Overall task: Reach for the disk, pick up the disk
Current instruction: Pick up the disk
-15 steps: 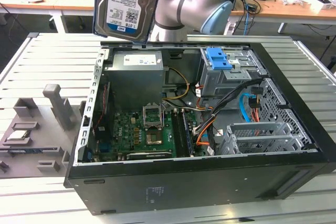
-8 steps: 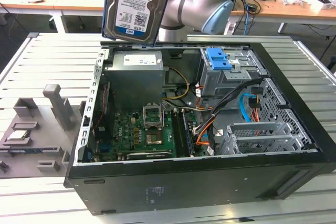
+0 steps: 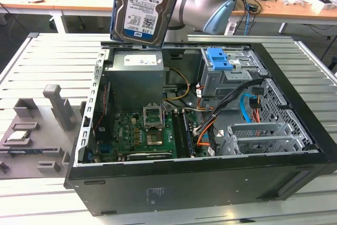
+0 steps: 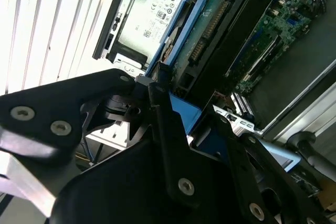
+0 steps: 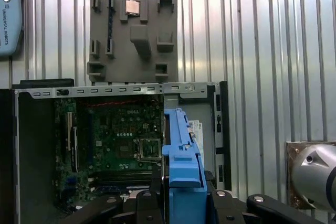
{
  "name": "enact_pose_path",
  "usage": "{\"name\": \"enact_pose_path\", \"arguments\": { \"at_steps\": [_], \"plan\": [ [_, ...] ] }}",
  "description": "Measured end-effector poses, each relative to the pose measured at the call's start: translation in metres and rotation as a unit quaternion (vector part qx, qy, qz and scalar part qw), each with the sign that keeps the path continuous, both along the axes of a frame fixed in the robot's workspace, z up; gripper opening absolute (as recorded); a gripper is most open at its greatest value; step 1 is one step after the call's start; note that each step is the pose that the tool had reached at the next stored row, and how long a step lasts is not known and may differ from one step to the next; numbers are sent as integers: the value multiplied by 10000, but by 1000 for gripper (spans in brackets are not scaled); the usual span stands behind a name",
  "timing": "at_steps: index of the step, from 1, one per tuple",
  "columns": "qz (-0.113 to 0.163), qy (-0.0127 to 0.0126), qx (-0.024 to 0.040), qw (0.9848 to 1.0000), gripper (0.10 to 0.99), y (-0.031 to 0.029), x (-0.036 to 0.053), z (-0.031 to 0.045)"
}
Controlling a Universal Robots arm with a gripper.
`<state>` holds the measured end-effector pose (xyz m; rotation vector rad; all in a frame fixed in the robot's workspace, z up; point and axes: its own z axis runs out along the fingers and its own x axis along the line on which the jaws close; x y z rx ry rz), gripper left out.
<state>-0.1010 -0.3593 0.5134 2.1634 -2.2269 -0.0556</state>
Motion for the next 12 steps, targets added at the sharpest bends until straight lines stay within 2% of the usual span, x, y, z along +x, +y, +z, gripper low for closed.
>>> {"name": "enact_pose_path", "arguments": {
  "at_steps": [6,12],
  "plan": [
    [6,0,0,10000,373,1,124,-43],
    [12,0,-1,10000,373,1,288,-142]
  ]
}}
